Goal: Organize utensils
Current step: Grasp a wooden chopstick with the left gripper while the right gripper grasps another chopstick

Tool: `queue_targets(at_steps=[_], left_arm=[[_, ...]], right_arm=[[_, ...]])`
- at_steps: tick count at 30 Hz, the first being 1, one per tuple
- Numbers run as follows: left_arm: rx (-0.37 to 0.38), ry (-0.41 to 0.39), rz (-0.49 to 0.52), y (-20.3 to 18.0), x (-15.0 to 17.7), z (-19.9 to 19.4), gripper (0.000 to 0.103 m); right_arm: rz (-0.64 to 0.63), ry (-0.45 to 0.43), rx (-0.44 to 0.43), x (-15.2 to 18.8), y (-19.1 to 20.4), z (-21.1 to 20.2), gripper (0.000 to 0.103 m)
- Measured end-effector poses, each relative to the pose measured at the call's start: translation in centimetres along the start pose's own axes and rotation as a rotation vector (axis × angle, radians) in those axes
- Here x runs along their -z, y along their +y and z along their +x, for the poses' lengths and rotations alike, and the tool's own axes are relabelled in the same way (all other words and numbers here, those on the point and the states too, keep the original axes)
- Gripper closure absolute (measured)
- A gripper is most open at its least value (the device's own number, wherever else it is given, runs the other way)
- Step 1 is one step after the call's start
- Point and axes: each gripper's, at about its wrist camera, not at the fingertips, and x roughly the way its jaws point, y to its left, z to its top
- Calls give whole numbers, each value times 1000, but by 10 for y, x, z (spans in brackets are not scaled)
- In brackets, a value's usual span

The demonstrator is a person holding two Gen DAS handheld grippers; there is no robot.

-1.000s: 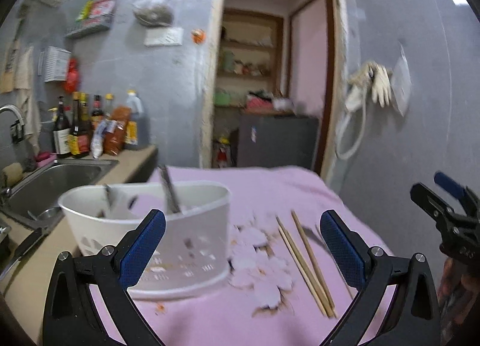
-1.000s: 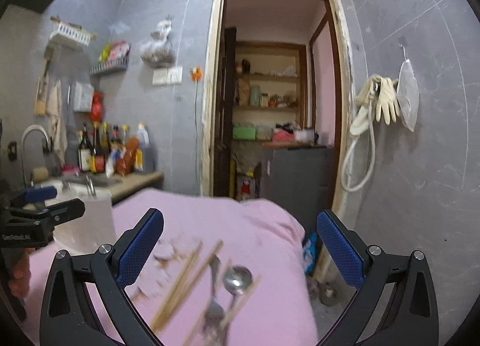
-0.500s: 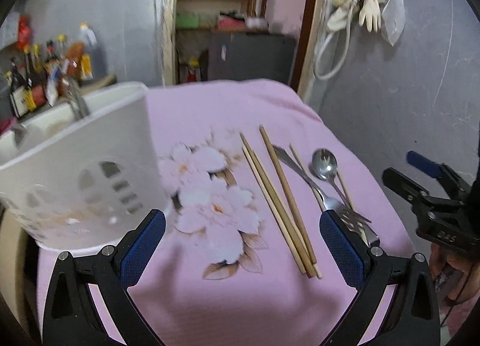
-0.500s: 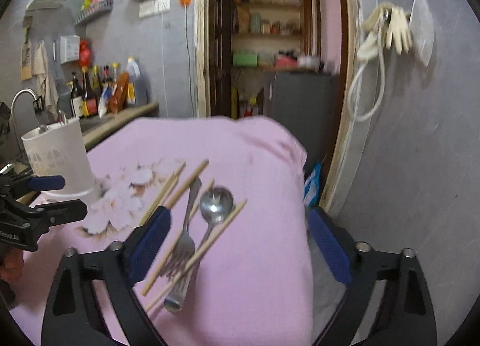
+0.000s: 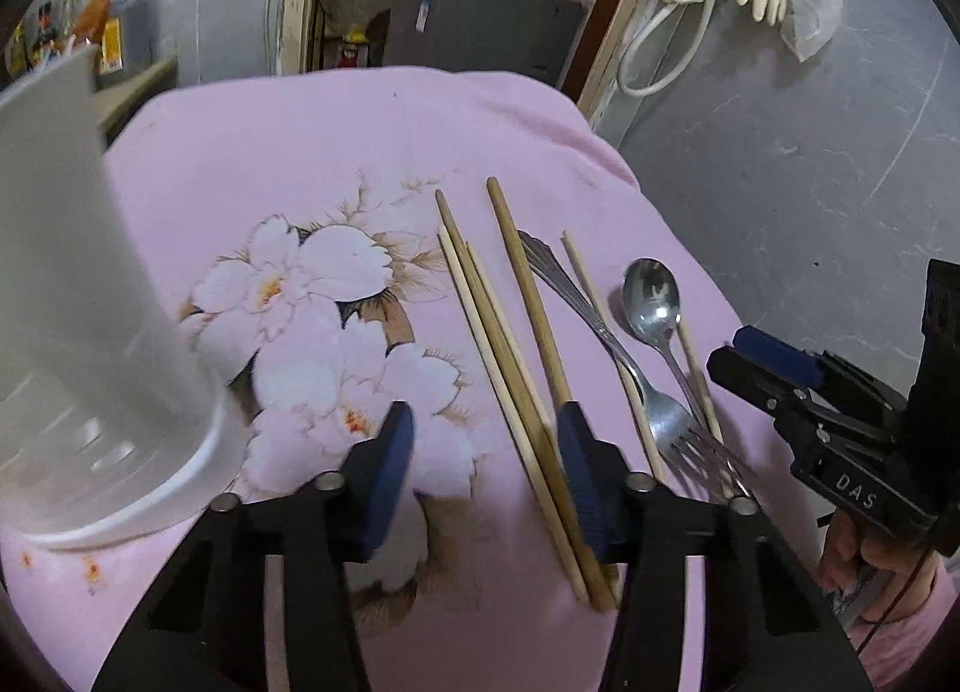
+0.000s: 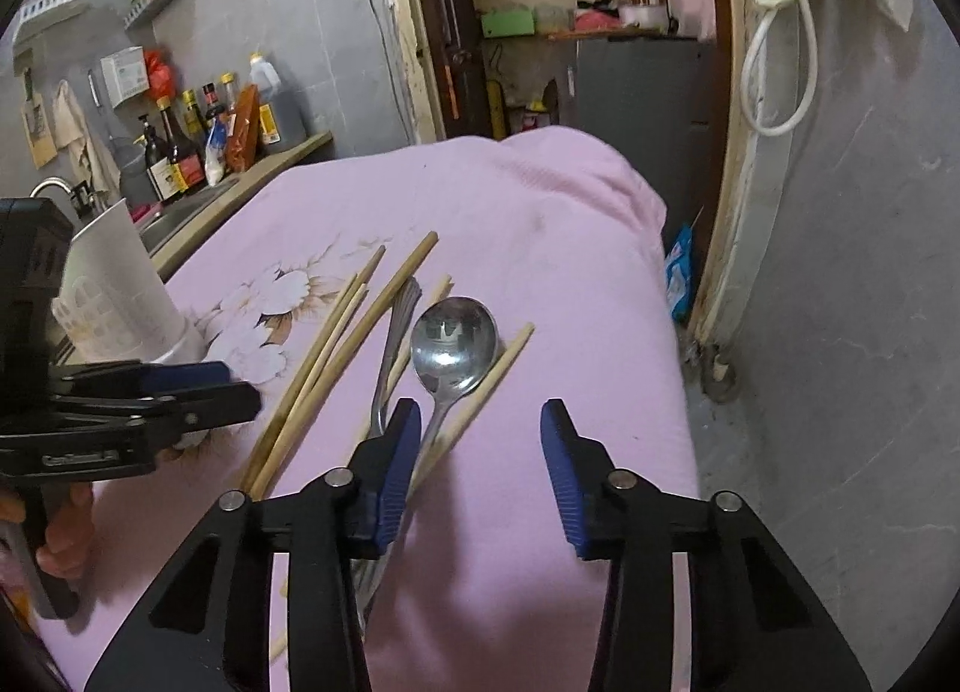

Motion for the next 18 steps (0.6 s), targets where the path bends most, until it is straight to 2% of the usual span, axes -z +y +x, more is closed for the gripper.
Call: queue_targets(at_steps=[4,11,18], left_arm=[[23,29,-36,8,-8,10,74],[61,56,-86,18,-21,19,89],[128,85,-113,24,-30,30,91]], right_arm=[[19,44,5,-4,-3,13,75],[-1,67,10,-5,-3,18,81],[-7,70,11,-5,-5,17,86]])
